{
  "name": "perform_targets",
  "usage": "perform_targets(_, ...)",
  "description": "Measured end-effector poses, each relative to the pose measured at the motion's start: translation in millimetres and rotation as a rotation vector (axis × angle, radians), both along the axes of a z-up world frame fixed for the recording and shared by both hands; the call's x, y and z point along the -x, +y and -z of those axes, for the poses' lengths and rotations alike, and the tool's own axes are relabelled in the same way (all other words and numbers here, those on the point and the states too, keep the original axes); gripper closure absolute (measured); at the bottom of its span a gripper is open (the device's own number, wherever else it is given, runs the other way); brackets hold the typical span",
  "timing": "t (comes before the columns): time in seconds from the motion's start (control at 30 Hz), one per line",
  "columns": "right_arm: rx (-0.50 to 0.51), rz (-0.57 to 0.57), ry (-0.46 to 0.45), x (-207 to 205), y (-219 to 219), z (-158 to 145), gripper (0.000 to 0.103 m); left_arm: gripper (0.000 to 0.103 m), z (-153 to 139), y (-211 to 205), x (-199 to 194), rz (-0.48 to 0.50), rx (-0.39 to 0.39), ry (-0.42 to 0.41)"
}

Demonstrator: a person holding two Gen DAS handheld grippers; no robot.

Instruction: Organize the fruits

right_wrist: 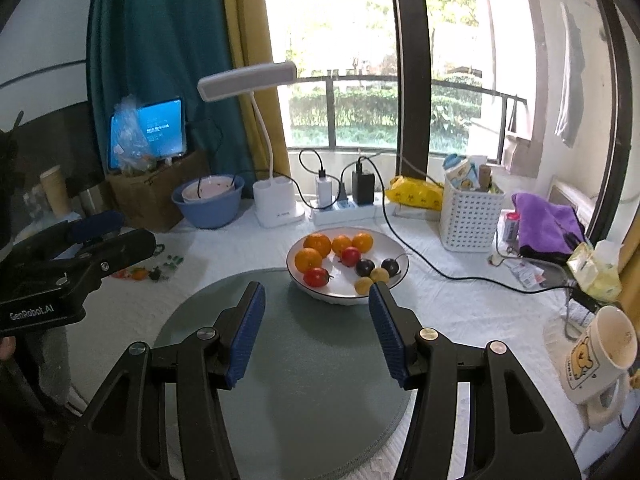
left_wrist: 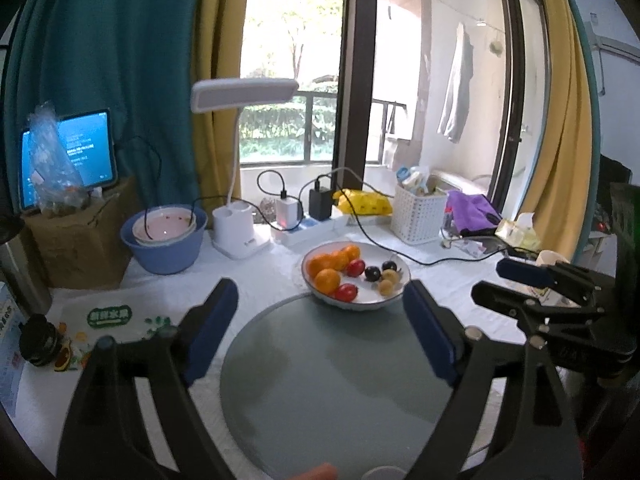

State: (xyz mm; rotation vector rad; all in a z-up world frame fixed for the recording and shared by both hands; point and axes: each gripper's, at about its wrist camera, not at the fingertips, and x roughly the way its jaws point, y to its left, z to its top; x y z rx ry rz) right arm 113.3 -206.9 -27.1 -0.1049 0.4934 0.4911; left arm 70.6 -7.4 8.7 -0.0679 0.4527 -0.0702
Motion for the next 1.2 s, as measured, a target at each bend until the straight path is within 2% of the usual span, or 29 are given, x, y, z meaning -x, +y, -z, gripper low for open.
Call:
perform_targets(0.57,0.010,0.032,-0.093,51.4,-9.0,-38.0,0.046,0.017,-41.7,-8.1,48.2,-0.035,-0.023,-0.103)
perform_targets(0.73,0.018,0.037,-0.104,63.4,-8.3,-45.2,0.046,0.016,-50.7,-15.1,61.9,-0.053,-0.055,-0.131)
perform_targets(0.8,0.019,0.040,-0.110,68.1,-7.4,-47.6,0.046,0.008,-50.9,-16.7,64.1,-0.060,-0.060,-0.127)
perform_targets(1.2,0.001,0.069,-0.113,83.8,-10.8,-54.8,0.046,0.008,-50.0,-24.2,70.0,-0.067,-0.073,-0.085)
